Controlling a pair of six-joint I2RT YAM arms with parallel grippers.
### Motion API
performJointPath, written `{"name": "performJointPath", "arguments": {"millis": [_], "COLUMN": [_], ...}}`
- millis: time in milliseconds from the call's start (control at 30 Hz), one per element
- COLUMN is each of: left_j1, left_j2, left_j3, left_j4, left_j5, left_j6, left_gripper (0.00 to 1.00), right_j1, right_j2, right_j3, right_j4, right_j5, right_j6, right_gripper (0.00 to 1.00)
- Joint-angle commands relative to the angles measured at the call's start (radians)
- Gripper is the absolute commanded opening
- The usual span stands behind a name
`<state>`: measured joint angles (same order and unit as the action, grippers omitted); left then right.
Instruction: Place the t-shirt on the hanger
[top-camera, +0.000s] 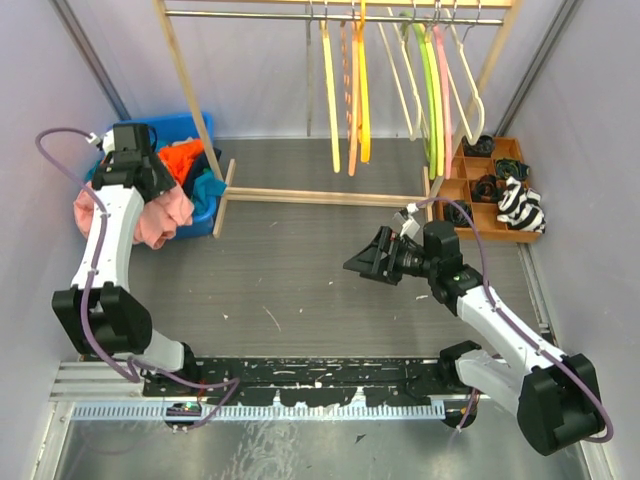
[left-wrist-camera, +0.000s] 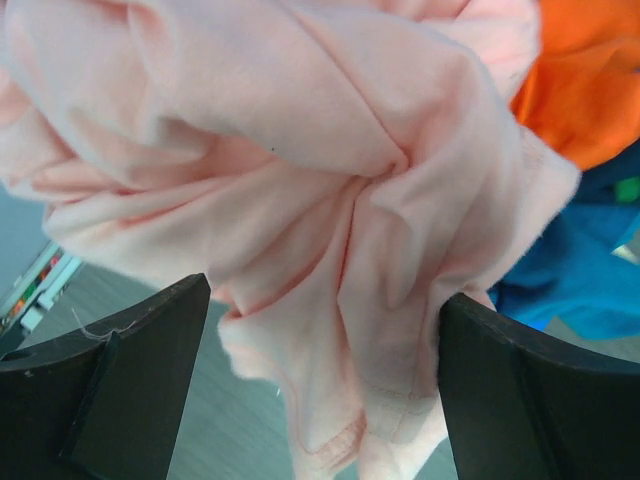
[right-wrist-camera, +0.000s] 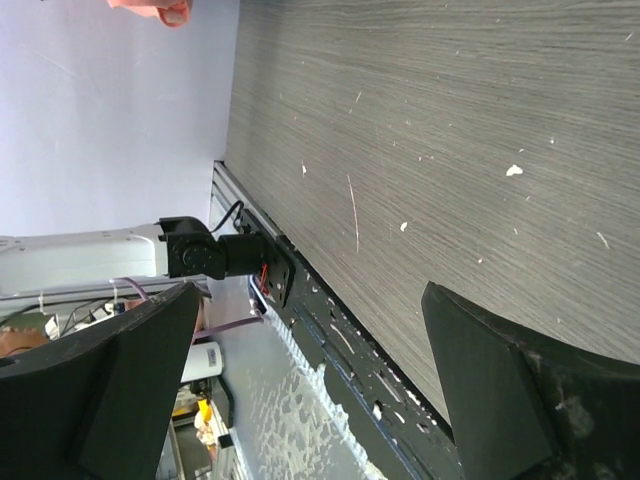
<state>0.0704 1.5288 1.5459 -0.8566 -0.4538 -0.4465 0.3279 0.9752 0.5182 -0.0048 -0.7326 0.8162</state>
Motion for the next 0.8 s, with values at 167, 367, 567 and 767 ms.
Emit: {"name": "performJointPath", "arguments": {"millis": [167, 367, 567, 767], "left_j1": [0.089, 0.131, 0.133, 0.132], "left_j2": [-0.120, -0.076, -0.142, -0.236], "left_j3": [-0.134, -0.146, -0.089, 0.108], "left_j4": [-0.056, -0.041, -0.107, -0.263], "left_j5": [0.054, 0.099, 0.168, 0.199], "left_j6": [-0.029, -0.013, -0.010, -0.004], "left_gripper": [0.99, 0.97, 0.34, 0.06], "right_j1": [0.050, 0.061, 0.067, 0.072], "right_j2": [-0.025, -0.044, -0.045, -0.040], "right_j3": [-0.001, -0.025, -0.038, -0.047], "right_j4": [0.086, 0.127, 0.172, 0.212], "right_j5": [0.027, 0.031, 0.029, 0.029], "right_j6": [0.038, 0.063, 0.090, 0.109], "right_gripper": [1.00, 1.00, 1.00, 1.00]}}
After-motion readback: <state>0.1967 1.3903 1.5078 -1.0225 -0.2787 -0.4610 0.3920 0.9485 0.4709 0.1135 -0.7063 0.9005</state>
